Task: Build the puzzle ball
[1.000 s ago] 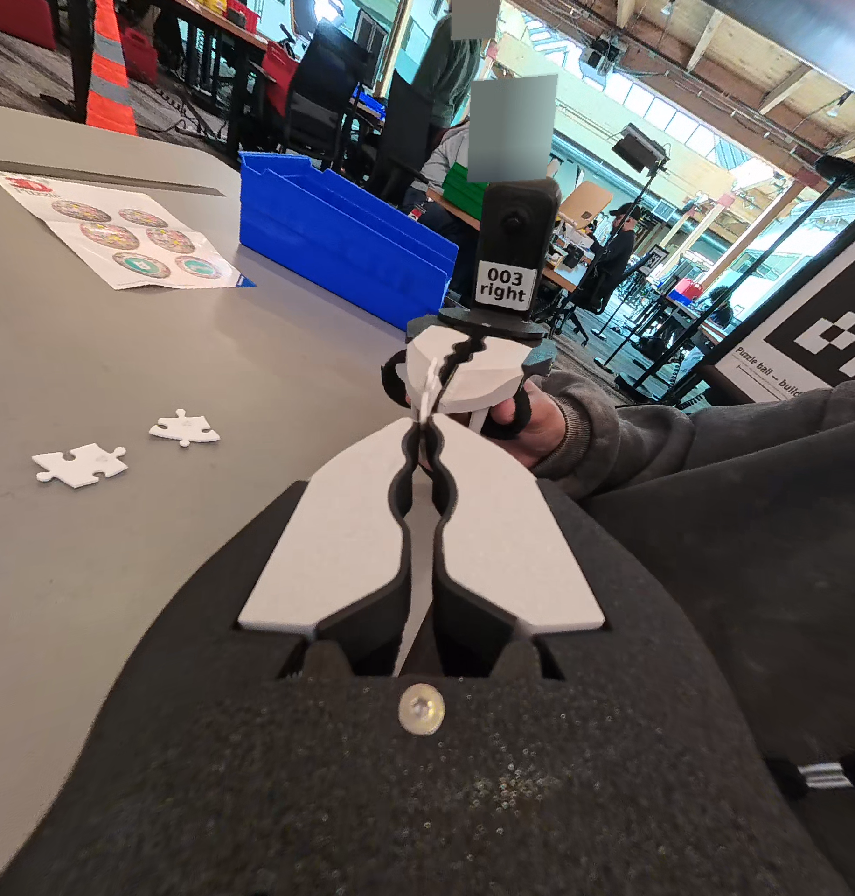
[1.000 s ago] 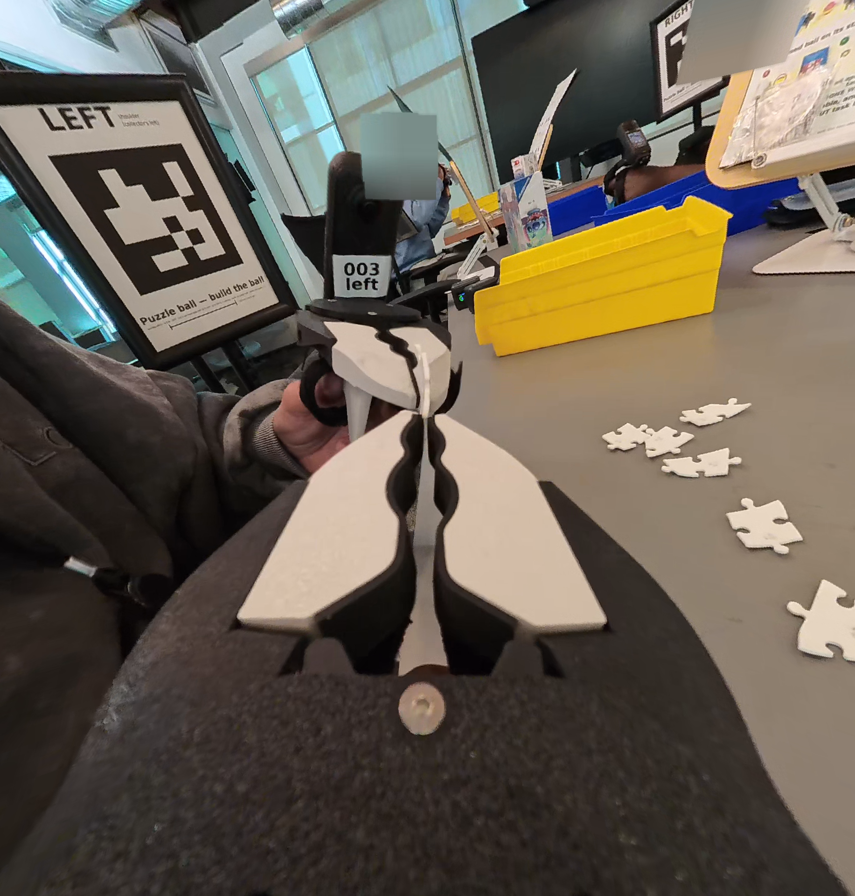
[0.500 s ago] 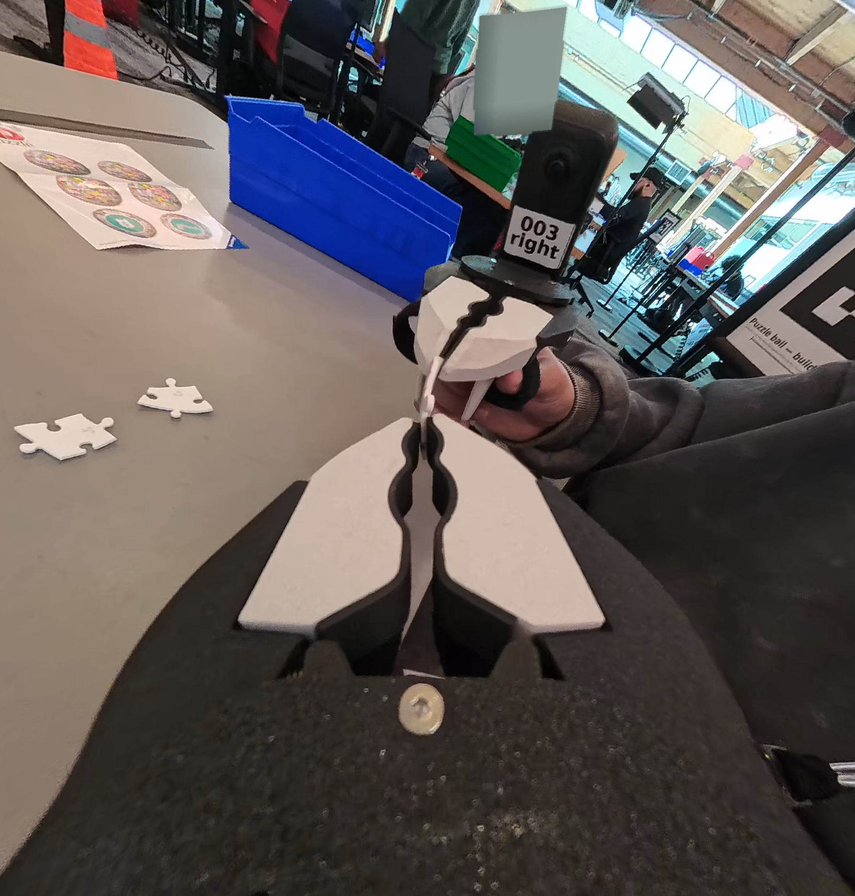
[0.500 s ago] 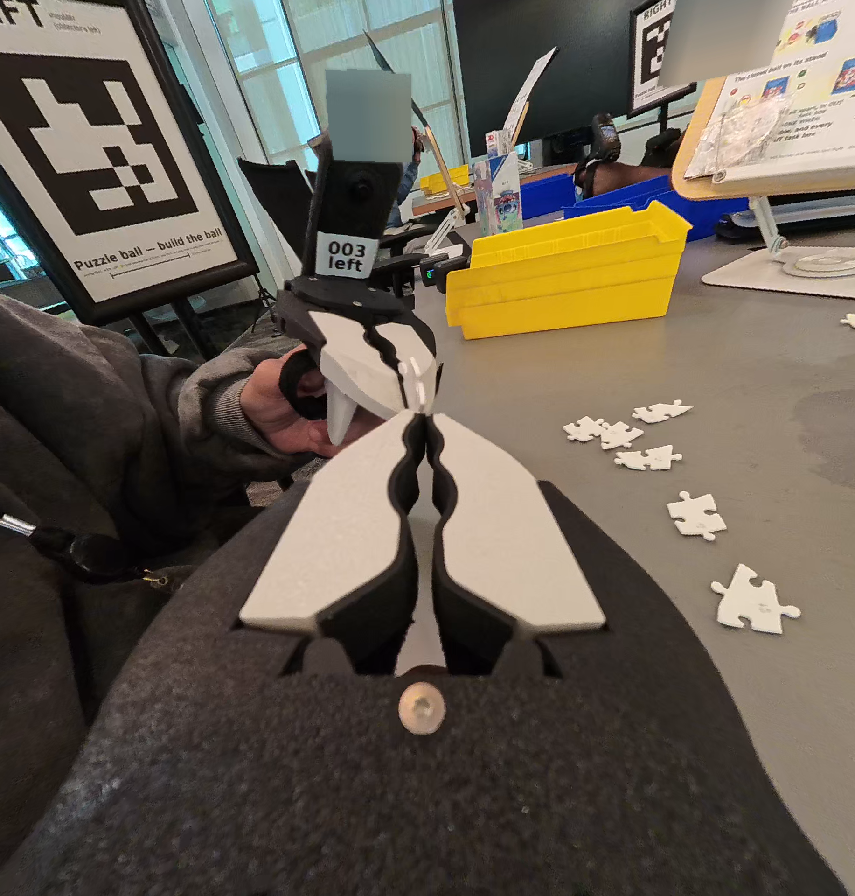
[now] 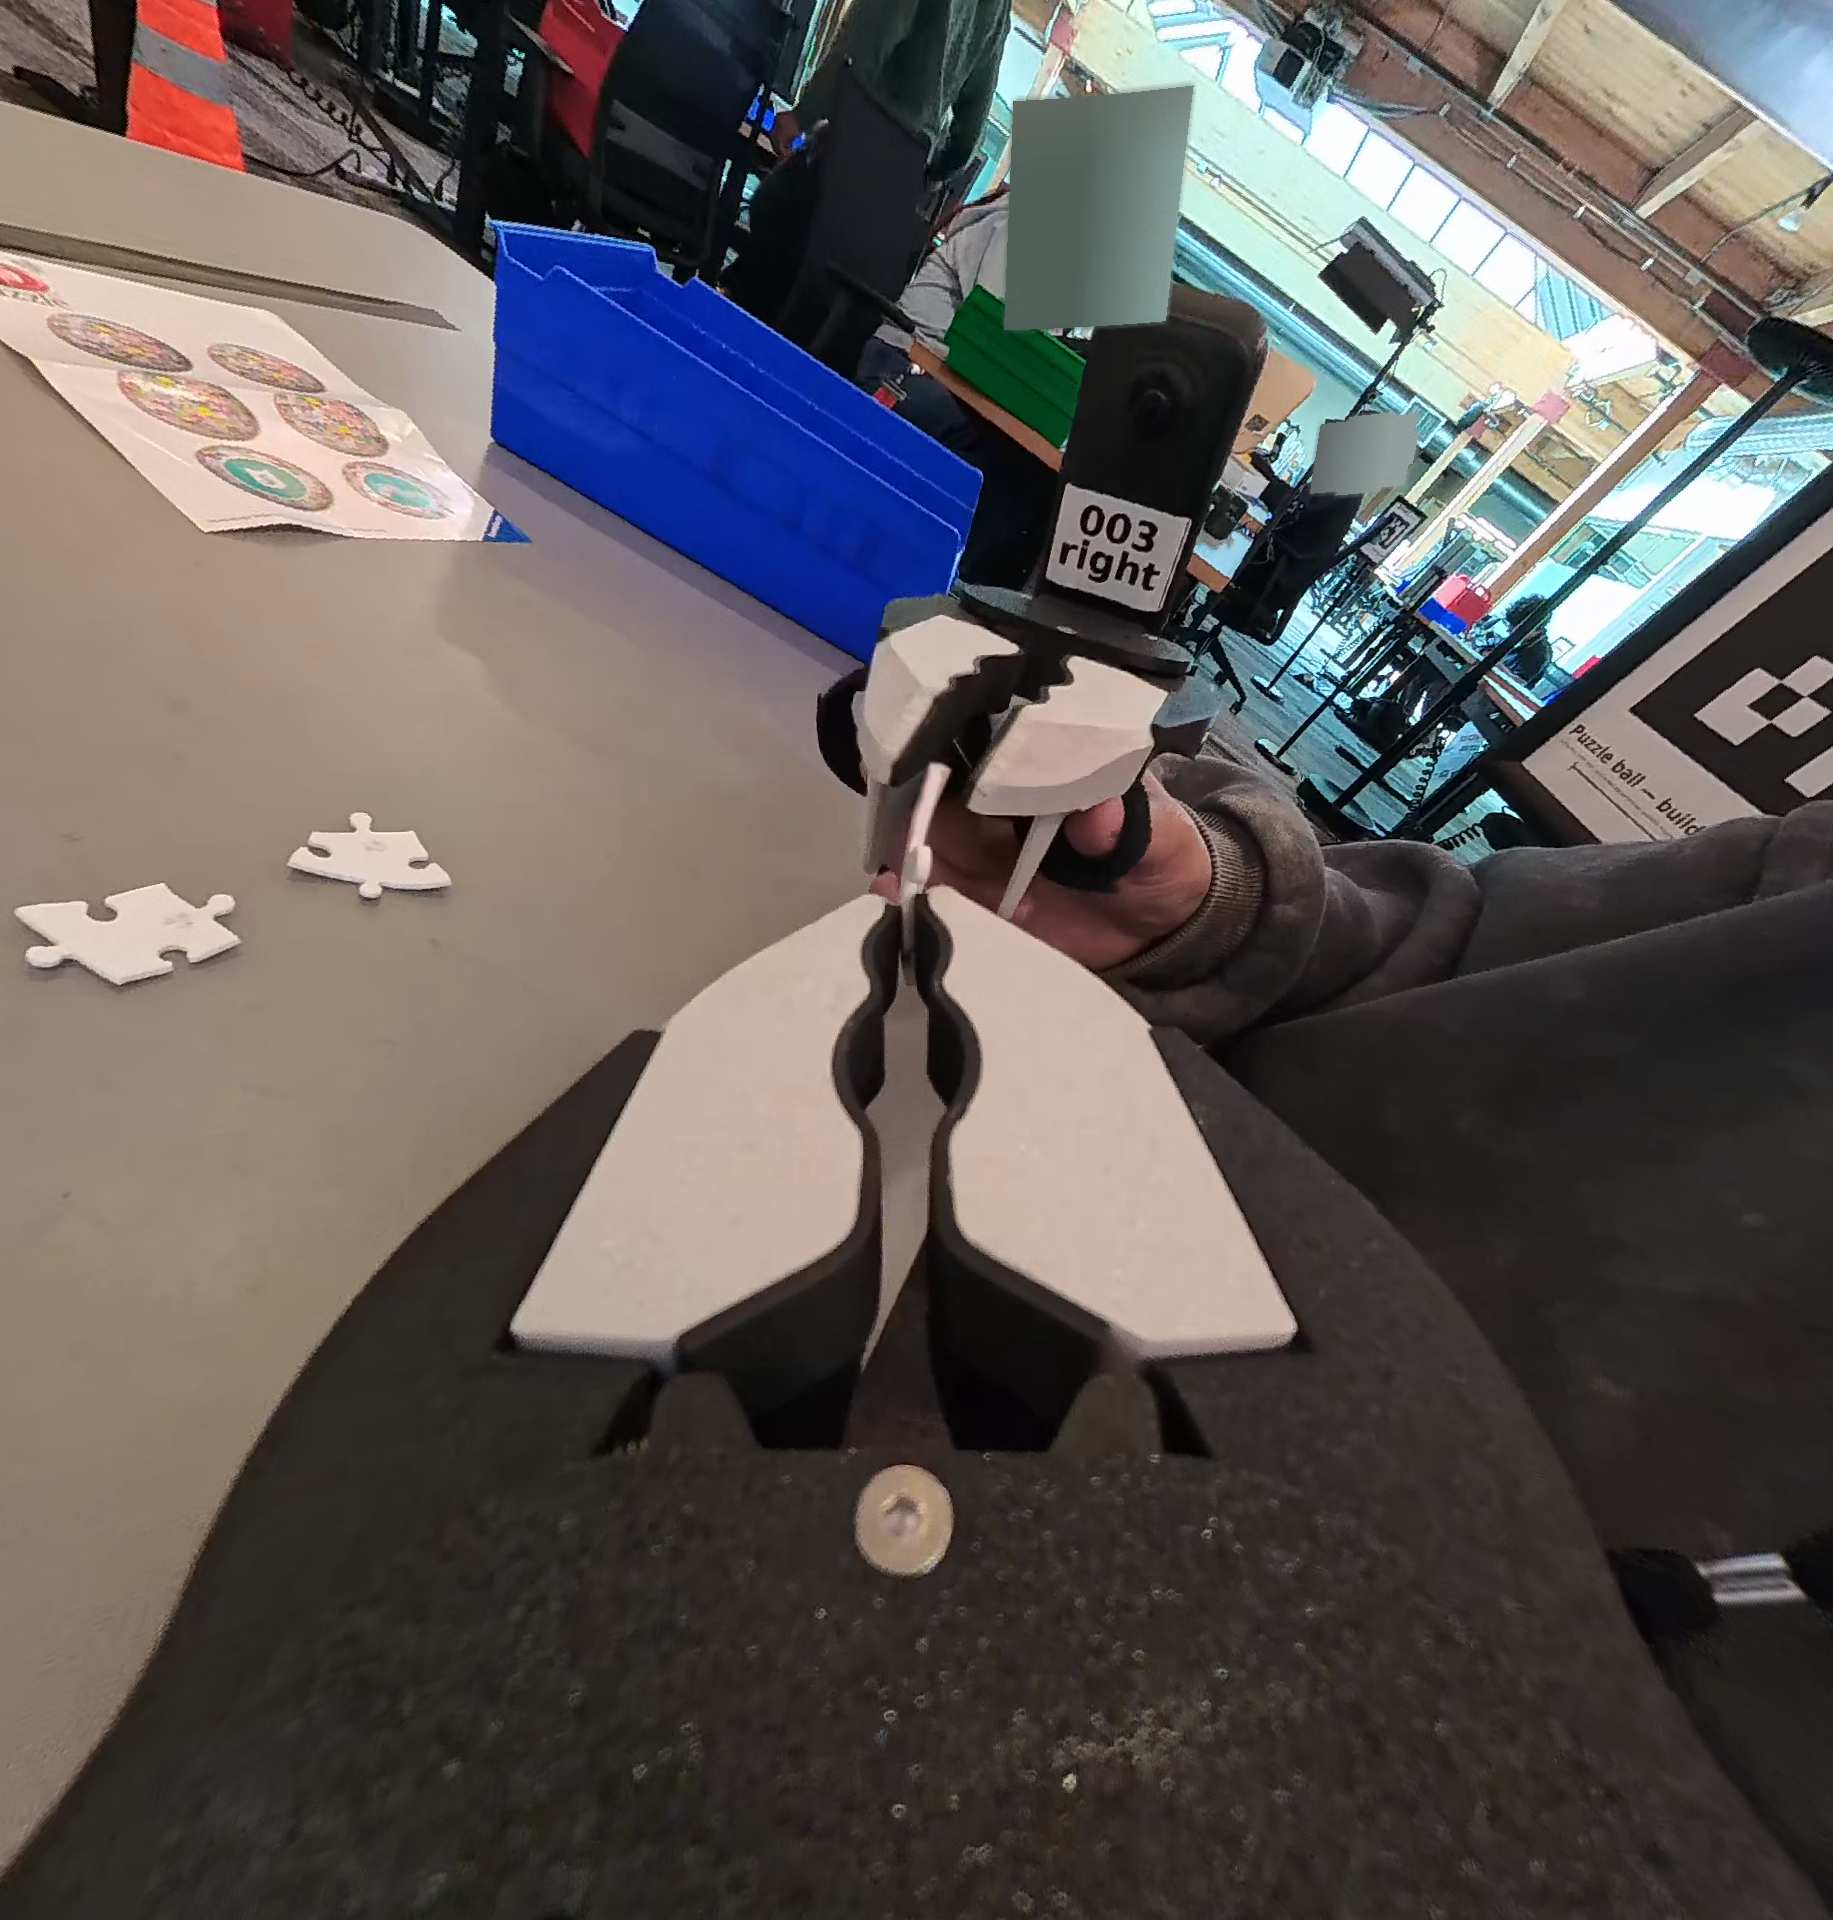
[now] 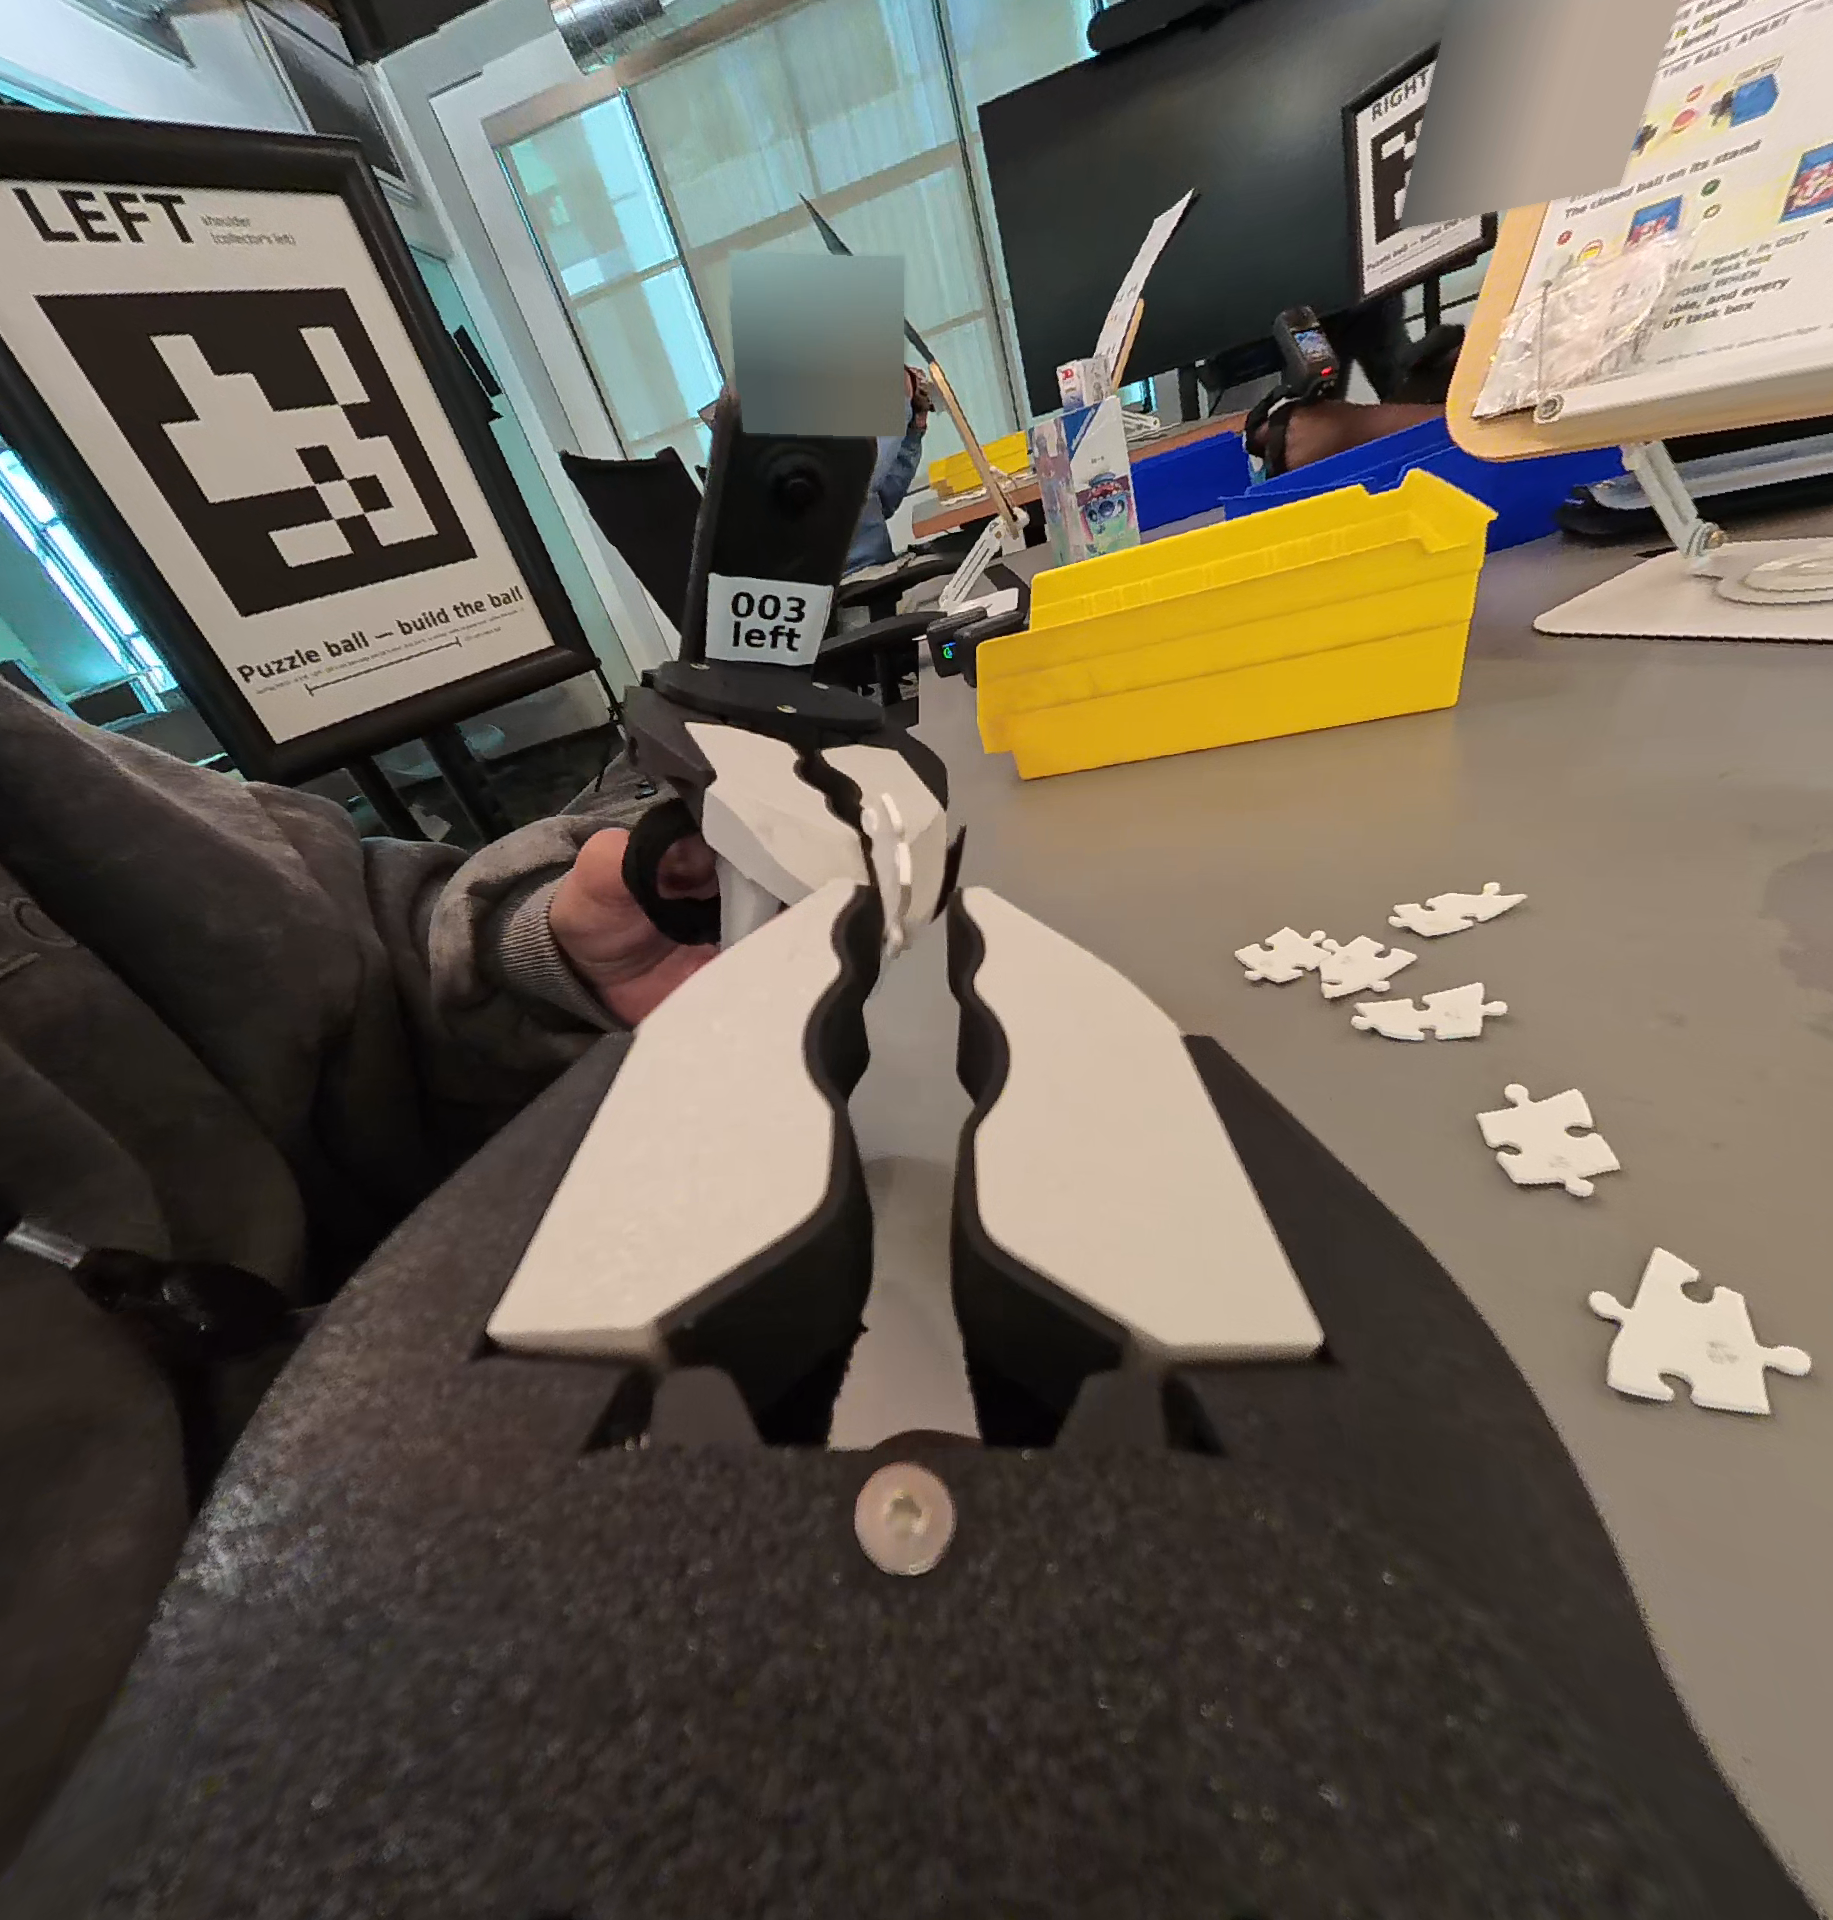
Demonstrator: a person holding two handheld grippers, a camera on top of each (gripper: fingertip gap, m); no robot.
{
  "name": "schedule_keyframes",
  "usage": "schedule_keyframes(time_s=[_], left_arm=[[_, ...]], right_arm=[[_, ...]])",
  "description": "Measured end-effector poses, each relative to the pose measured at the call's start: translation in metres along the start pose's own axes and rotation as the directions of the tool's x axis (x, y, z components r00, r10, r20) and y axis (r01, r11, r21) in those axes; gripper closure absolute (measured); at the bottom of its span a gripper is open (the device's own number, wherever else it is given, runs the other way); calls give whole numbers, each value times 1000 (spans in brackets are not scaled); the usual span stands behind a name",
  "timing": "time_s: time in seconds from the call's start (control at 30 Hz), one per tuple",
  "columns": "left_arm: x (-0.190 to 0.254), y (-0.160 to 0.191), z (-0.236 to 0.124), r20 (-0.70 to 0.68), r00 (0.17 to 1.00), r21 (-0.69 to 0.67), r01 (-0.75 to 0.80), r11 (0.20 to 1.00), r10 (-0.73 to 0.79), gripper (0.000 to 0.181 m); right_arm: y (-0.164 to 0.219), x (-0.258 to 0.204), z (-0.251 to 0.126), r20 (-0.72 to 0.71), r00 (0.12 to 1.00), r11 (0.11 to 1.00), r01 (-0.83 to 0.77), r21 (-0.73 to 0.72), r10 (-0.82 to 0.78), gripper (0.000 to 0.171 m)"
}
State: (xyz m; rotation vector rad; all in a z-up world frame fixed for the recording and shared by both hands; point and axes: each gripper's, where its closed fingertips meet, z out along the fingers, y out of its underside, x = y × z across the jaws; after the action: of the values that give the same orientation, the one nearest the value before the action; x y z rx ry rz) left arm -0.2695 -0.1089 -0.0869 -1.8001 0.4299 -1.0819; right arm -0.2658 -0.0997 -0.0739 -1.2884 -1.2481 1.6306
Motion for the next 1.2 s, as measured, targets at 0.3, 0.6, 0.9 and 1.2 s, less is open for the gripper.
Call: schedule_keyframes(time_s=[0.3, 0.6, 0.9, 1.2], left_arm=[[2, 2, 4, -14, 1000, -6, 8, 1000, -8, 180], [-1, 4, 5, 2, 1000, -13, -4, 1000, 4, 179], [-21, -19, -16, 137, 984, 54, -118, 992, 110, 138], [-73, -114, -12, 184, 945, -103, -255, 961, 270, 145]], right_arm=[[1, -3, 2, 22, 1000, 1000, -10, -1, 10, 168], [3, 0, 3, -11, 998, 997, 58, -56, -59, 169], [-45, 35, -12, -76, 955, 951, 276, -138, -288, 169], [-135, 110, 6, 23, 917, 887, 390, -246, -397, 169]])
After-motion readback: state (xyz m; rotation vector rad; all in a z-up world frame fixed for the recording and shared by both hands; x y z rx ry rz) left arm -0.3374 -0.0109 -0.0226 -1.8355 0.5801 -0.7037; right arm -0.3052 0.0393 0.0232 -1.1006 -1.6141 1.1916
